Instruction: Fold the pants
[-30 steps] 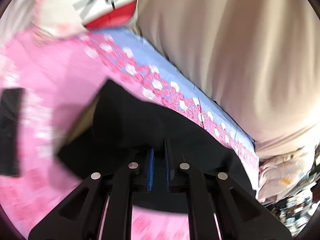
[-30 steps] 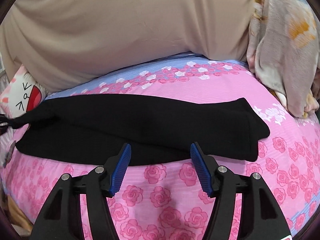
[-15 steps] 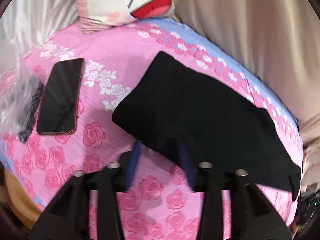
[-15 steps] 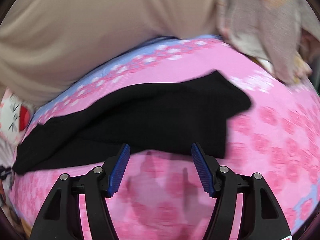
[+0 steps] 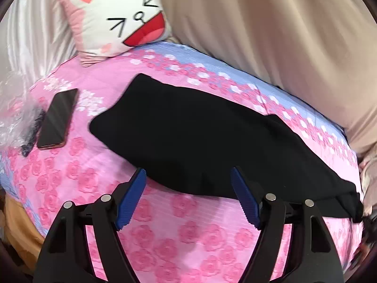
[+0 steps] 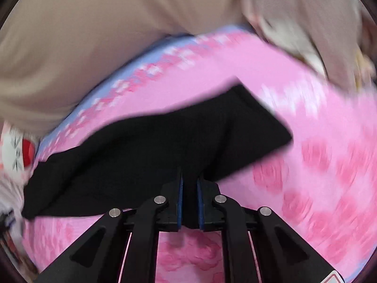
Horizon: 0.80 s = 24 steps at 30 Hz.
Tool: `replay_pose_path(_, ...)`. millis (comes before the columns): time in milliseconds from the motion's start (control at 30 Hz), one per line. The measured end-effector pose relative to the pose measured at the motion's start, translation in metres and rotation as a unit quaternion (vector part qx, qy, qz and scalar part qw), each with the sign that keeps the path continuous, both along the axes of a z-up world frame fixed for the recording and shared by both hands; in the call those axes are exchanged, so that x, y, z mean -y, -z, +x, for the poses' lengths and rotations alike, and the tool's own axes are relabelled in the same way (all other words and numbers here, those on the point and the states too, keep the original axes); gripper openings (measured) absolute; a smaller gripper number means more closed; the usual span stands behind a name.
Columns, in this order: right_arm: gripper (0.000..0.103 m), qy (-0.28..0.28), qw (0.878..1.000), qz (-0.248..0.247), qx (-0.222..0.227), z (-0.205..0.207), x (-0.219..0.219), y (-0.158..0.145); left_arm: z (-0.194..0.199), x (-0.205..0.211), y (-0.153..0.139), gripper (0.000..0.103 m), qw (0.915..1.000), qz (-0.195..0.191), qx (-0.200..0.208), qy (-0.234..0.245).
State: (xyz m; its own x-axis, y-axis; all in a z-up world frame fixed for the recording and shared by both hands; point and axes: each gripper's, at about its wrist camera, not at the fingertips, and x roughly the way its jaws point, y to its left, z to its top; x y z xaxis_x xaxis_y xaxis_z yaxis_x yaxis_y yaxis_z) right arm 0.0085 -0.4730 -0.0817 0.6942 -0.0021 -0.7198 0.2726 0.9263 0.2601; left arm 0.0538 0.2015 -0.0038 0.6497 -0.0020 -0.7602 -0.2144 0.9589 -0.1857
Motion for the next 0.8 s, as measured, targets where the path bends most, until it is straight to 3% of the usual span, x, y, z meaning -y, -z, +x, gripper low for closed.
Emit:
replay_pose_path(67,0.008,-0.008,0.998,-0.046,0.030,-0.002,0.005,-0.043,0.002,0.009,0.001,0.074,0.9999,0.007,-0.003,0.010)
replay_pose_path(167,0.008,0.018,0.997,-0.075,0.028,0.007,0.036,-0.070,0.003,0.022,0.004,0.077,0.9995,0.025,0.000,0.021)
replay_pose_path(233,0.012,0.034,0.996,-0.082,-0.017,0.027,0.063,-0.051,0.005,0.028,0.009,0.077,0.9991,0.035,-0.002,0.023)
replay_pose_path(267,0.012,0.029,0.996,-0.064,-0.059,0.040,0.077,-0.028,0.006,0.030,0.013,0.077,0.9990,0.038,-0.005,0.023)
replay_pose_path(333,0.013,0.051,0.991,-0.082,-0.098,0.050,0.089,0.005,0.012,0.034,0.022,0.077,0.9986,0.048,-0.014,0.019)
replay_pose_path(367,0.016,0.062,0.989,-0.090,-0.097,0.047,0.092,0.012,0.014,0.035,0.026,0.077,0.9980,0.059,-0.020,0.015)
replay_pose_path(467,0.020,0.076,0.995,-0.046,-0.045,0.026,0.093,0.009,0.015,0.038,0.030,0.077,0.9966,0.077,-0.023,0.016)
replay_pose_path(533,0.030,0.081,0.995,-0.048,-0.025,0.011,0.085,0.002,0.017,0.040,0.028,0.077,0.9963,0.080,-0.019,0.023)
replay_pose_path(633,0.033,0.058,0.996,-0.062,-0.007,0.007,0.057,-0.014,0.024,0.047,0.024,0.078,0.9963,0.079,-0.012,0.030)
replay_pose_path(700,0.033,0.004,0.998,-0.054,0.015,0.014,0.018,-0.030,0.030,0.052,0.019,0.080,0.9963,0.079,-0.006,0.033)
replay_pose_path(800,0.052,-0.106,0.993,-0.042,0.034,0.036,-0.057,-0.043,0.034,0.056,0.013,0.089,0.9971,0.069,0.009,0.031)
